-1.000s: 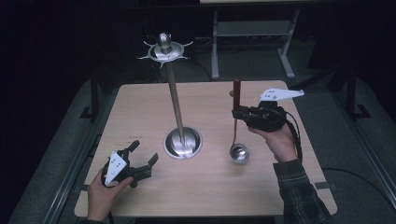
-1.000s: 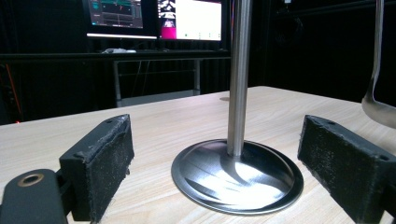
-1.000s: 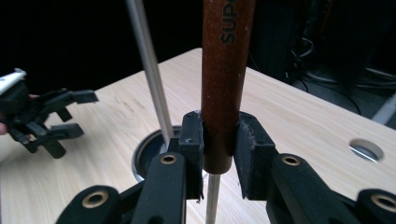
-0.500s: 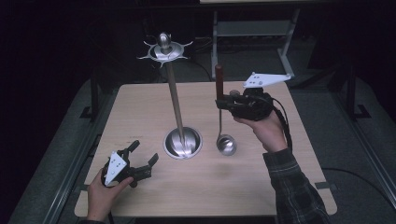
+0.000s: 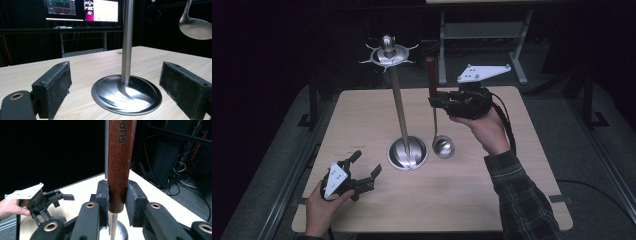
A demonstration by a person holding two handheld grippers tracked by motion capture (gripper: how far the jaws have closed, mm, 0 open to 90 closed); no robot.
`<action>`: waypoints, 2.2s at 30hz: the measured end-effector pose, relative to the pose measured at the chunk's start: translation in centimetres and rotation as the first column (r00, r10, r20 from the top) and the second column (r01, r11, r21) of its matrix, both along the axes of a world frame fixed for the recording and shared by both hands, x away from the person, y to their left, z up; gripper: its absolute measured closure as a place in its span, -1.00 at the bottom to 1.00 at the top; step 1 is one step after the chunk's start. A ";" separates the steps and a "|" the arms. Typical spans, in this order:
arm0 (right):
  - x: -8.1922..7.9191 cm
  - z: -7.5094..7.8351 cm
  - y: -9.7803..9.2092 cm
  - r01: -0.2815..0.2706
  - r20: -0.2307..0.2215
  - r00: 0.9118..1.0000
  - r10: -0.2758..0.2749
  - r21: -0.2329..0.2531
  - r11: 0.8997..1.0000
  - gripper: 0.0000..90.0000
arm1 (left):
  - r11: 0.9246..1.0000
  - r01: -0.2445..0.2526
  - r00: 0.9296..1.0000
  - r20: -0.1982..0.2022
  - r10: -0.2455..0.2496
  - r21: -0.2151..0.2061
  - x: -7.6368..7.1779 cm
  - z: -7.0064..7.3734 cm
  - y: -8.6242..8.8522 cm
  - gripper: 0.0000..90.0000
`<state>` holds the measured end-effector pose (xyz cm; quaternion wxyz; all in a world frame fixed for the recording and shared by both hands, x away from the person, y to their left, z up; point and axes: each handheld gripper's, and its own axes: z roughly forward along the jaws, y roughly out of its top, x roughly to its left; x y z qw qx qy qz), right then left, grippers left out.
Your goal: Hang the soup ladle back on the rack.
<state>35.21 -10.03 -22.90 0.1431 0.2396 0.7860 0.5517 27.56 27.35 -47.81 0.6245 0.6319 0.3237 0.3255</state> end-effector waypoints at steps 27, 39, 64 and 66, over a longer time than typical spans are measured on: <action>1.7 0.6 2.9 -0.035 -0.014 0.999 0.035 -0.008 0.999 0.63 | 1.000 0.004 1.000 0.001 -0.004 -0.002 0.0 0.0 0.0 -0.78; 2.4 0.1 3.9 -0.050 -0.030 0.998 0.050 -0.007 0.999 0.63 | 1.000 0.006 1.000 -0.001 -0.006 0.006 0.0 0.0 0.0 -0.78; 2.1 -0.9 2.7 -0.026 -0.020 0.999 0.026 0.005 1.000 0.21 | 1.000 0.006 1.000 -0.001 -0.006 0.007 0.0 0.0 0.0 -0.78; 2.1 -1.3 2.3 -0.020 -0.026 0.999 0.020 -0.001 1.000 0.14 | 1.000 0.006 1.000 -0.001 -0.006 0.008 0.0 0.0 0.1 -0.78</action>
